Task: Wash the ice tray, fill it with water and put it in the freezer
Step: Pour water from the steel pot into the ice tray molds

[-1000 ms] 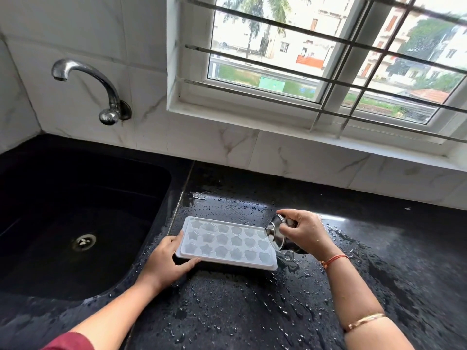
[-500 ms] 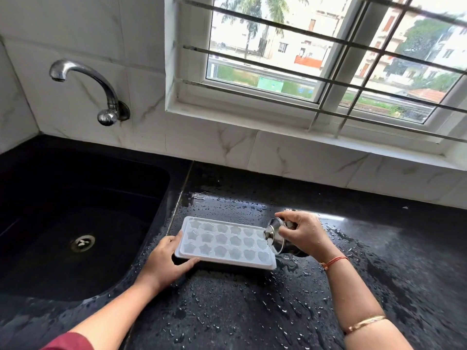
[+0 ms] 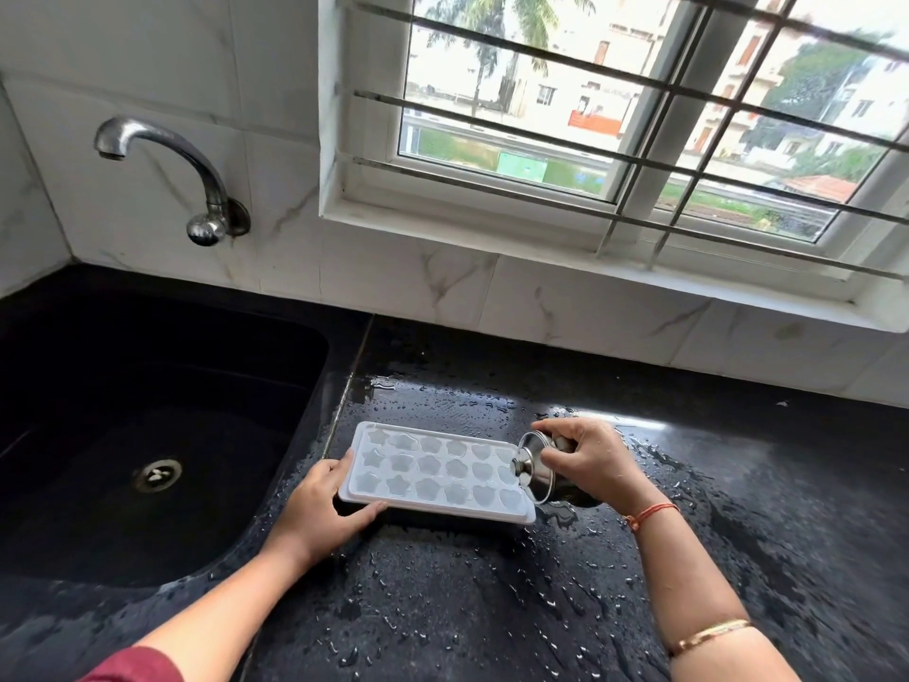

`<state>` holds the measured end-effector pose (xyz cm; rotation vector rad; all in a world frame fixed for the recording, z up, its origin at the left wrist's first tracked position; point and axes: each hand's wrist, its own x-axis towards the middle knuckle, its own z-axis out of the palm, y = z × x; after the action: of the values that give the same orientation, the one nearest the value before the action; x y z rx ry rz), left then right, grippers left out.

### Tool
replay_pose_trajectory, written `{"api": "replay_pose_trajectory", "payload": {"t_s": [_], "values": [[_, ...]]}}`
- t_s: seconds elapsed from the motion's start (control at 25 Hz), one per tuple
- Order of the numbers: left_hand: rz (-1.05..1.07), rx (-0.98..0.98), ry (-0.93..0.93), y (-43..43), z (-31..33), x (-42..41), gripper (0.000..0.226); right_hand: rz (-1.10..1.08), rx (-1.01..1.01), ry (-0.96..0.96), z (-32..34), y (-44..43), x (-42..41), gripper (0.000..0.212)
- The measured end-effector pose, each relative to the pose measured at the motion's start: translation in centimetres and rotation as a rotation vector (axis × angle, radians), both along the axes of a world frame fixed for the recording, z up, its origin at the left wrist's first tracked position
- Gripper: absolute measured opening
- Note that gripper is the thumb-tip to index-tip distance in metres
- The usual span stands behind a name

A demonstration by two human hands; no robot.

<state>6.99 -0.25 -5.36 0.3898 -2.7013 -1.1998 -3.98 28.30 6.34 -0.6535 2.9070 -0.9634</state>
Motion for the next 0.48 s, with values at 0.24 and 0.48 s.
{"api": "replay_pose_trajectory", "payload": {"t_s": [0.24,0.48], "values": [[0.0,-0.005,-0.007,-0.02,-0.12,-0.07,0.108,-0.012,0.023,-0.025,-0.11,0.1,0.27,0.033],[0.004,-0.007,-0.004,-0.04,-0.18,-0.12,0.109,0.009,0.058,-0.032,0.16,-0.43,0.64,0.037]]}}
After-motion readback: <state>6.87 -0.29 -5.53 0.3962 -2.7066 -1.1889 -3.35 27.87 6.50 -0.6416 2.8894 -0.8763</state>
